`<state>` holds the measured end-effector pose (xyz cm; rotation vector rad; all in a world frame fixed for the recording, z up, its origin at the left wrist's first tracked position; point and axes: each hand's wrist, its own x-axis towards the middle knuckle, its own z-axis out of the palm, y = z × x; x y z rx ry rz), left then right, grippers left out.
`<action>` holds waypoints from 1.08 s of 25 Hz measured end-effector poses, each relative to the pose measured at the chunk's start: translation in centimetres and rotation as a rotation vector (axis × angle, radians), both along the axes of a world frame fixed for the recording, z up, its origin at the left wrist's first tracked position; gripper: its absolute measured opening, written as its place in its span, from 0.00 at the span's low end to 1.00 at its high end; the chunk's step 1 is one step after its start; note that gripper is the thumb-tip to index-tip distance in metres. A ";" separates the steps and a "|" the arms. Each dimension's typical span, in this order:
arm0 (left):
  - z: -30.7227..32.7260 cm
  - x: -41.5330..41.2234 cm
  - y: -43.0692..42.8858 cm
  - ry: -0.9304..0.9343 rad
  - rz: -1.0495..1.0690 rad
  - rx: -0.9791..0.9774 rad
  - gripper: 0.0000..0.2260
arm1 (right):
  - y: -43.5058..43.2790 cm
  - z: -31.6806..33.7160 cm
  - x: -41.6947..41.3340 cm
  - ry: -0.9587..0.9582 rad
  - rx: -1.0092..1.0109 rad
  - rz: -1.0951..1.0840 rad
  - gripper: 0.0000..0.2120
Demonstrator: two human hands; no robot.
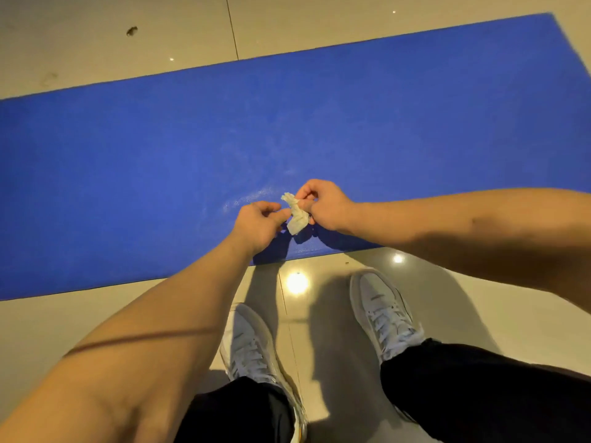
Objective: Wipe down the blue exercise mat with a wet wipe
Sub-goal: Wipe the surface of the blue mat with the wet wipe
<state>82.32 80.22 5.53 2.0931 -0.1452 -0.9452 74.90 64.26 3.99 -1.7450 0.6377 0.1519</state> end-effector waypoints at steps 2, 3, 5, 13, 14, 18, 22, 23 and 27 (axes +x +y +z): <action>2.4 -0.8 -0.4 0.027 0.042 -0.070 0.16 | 0.5 2.2 0.3 0.003 0.005 -0.022 0.02; 3.7 -1.1 -0.3 0.024 0.061 -0.083 0.16 | 0.9 3.4 0.2 0.010 0.001 -0.033 0.03; 6.1 -1.7 0.3 -0.005 0.096 -0.093 0.15 | 1.6 5.9 0.0 0.022 -0.014 -0.038 0.05; 14.0 -3.7 3.6 -0.150 0.143 -0.120 0.10 | 3.8 15.2 -2.1 -0.067 -0.313 0.085 0.12; 14.7 -3.8 4.1 -0.163 0.141 -0.120 0.10 | 4.3 16.2 -2.5 -0.085 -0.343 0.119 0.11; 15.0 -4.1 6.1 -0.237 0.111 -0.125 0.08 | 6.9 16.9 -3.7 -0.053 -0.430 0.299 0.09; 14.2 -3.8 8.4 -0.240 0.150 -0.147 0.09 | 9.6 17.6 -2.7 -0.100 -0.546 0.384 0.18; 13.9 -3.6 8.7 -0.238 0.162 -0.146 0.10 | 10.0 17.7 -2.2 -0.098 -0.559 0.399 0.19; 11.4 -1.9 8.3 -0.215 0.208 -0.145 0.11 | 10.1 15.3 -0.4 -0.043 -0.559 0.436 0.17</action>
